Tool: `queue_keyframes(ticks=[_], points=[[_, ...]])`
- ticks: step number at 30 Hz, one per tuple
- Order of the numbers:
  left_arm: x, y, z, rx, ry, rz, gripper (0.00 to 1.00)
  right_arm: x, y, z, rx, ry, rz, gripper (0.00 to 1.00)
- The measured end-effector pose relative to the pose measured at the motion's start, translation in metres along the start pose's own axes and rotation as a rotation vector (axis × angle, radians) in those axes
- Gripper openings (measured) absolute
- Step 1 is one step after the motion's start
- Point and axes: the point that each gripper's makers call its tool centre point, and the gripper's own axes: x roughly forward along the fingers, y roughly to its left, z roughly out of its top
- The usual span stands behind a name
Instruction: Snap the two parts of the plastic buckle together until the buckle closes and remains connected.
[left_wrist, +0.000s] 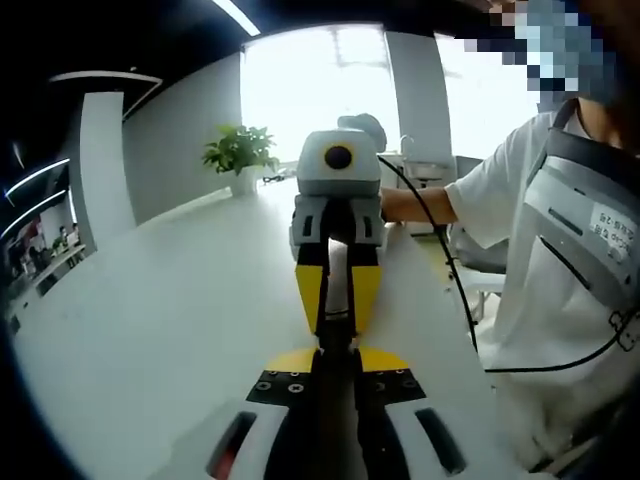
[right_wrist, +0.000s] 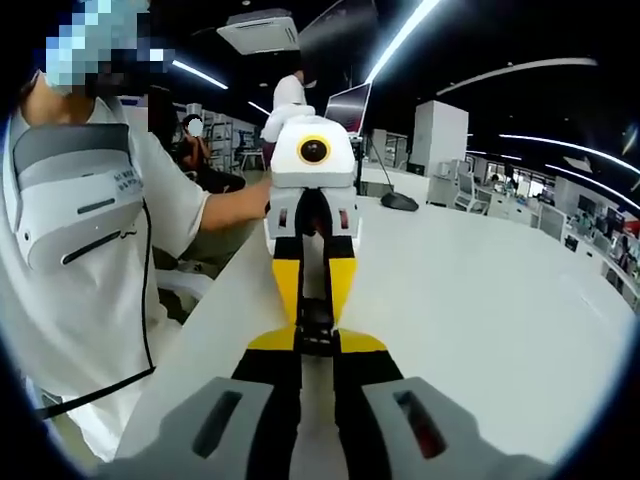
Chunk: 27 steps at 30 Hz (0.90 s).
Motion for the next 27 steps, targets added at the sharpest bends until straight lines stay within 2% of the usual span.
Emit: queue_keyframes(ticks=[6,12,20,25,27], points=[[-0.003,0.006,0.006,0.0,-0.019,0.055,0.13,-0.003,-0.006,0.002,0.015,-0.015,-0.031,0.09],[-0.007,0.013,0.004,0.018,0.007,0.1,0.16,-0.005,-0.01,0.003,0.017,-0.022,-0.052,0.09],[-0.008,0.01,0.005,-0.031,0.0,0.061,0.12,-0.006,-0.007,0.008,-0.008,-0.027,-0.053,0.09],[-0.002,0.006,-0.004,0.019,0.056,0.031,0.11,-0.003,-0.001,0.009,-0.039,-0.006,-0.03,0.09],[-0.001,0.007,-0.003,0.025,0.052,0.039,0.11,-0.003,-0.001,0.009,-0.036,-0.004,-0.03,0.09]])
